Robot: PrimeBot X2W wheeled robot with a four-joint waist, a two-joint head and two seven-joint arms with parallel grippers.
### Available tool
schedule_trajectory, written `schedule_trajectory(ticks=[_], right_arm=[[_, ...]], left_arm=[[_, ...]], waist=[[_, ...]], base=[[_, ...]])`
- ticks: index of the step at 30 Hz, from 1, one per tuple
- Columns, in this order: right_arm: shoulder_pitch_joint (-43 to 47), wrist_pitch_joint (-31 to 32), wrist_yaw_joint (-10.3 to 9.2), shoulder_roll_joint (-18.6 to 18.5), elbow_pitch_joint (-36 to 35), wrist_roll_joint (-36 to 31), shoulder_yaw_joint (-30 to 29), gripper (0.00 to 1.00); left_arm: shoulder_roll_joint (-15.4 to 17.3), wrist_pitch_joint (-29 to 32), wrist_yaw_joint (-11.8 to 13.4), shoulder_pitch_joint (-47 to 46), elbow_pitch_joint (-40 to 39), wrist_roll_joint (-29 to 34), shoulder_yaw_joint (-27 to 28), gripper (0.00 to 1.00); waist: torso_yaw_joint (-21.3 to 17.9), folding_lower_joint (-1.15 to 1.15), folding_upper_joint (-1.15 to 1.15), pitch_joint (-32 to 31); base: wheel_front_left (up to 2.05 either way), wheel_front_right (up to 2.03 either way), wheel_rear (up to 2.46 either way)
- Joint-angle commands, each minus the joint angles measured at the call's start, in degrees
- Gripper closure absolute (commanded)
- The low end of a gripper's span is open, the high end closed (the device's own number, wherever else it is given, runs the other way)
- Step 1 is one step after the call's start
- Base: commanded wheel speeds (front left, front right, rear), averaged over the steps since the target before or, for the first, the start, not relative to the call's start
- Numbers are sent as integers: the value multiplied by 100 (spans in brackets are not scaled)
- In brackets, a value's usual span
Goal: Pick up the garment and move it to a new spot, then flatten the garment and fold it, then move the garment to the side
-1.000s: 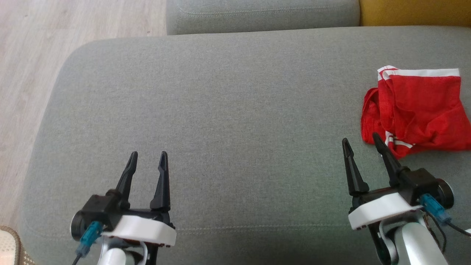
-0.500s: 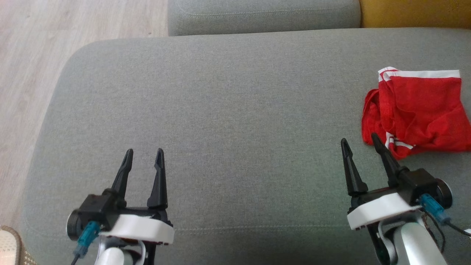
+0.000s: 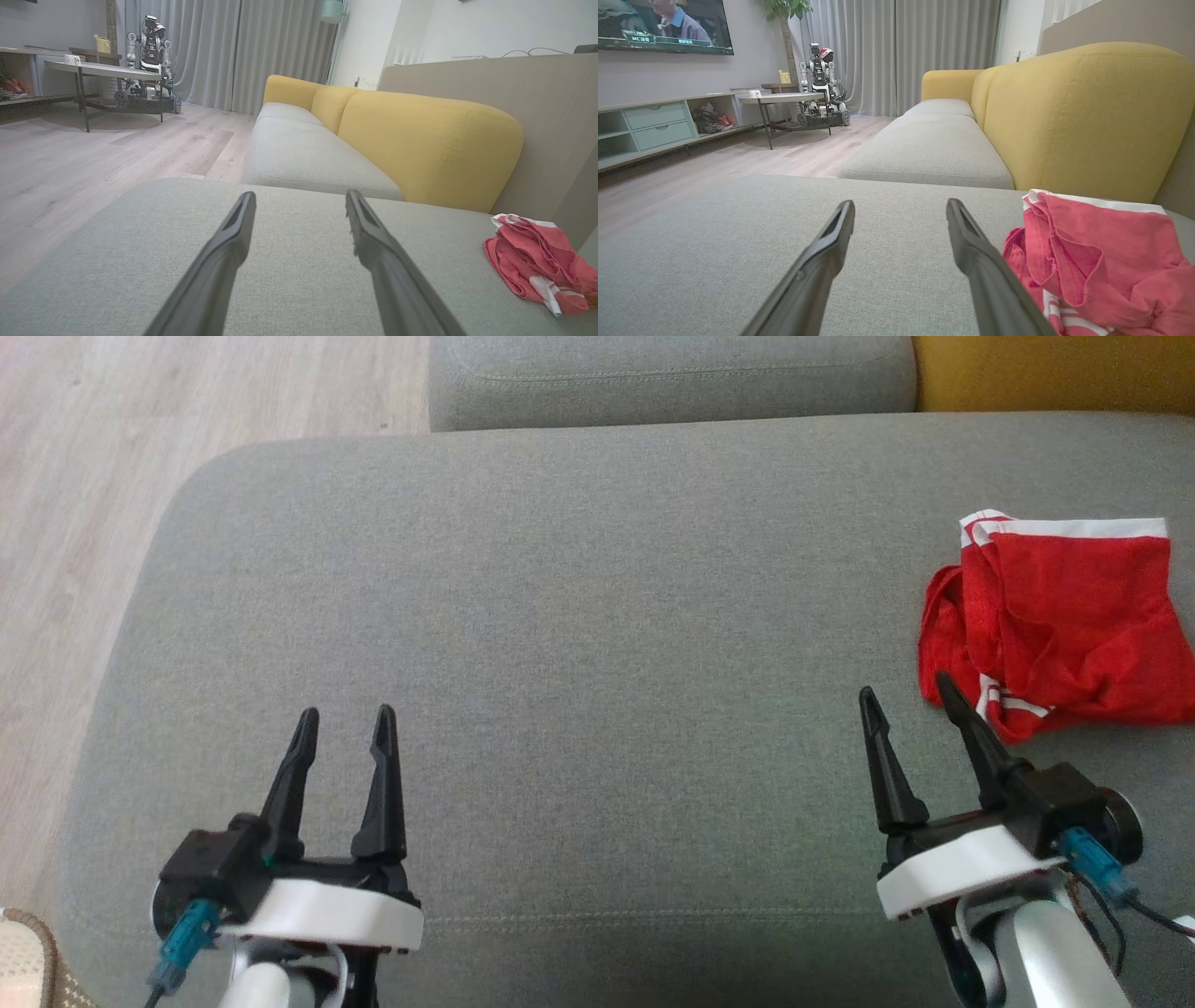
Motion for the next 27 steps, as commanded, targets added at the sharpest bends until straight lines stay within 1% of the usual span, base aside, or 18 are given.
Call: schedule_trajectory(ticks=[1, 14, 15, 19, 27], right_arm=[[-171, -52, -1, 30, -209, 36, 147, 0], [-153, -52, -1, 30, -189, 8, 186, 0], [0, 0, 1, 0, 1, -1, 49, 100], [105, 13, 1, 0, 296, 48, 77, 100], [92, 106, 1, -24, 301, 571, 50, 100]], left_arm=[[16, -29, -25, -115, -224, -30, 242, 0], [16, -29, -167, -79, -223, -195, 304, 0], [0, 0, -157, 109, -12, -168, 110, 100], [-7, 11, -164, 200, 294, -217, 93, 100], [26, 99, -194, 152, 333, -684, 143, 100]], waist=[[2, 0, 0, -7], [23, 0, 0, -12], [23, 0, 0, -13], [22, 0, 0, -12], [4, 0, 0, -13]], base=[[0, 0, 0], [0, 0, 0], [0, 0, 0], [0, 0, 0], [0, 0, 0]])
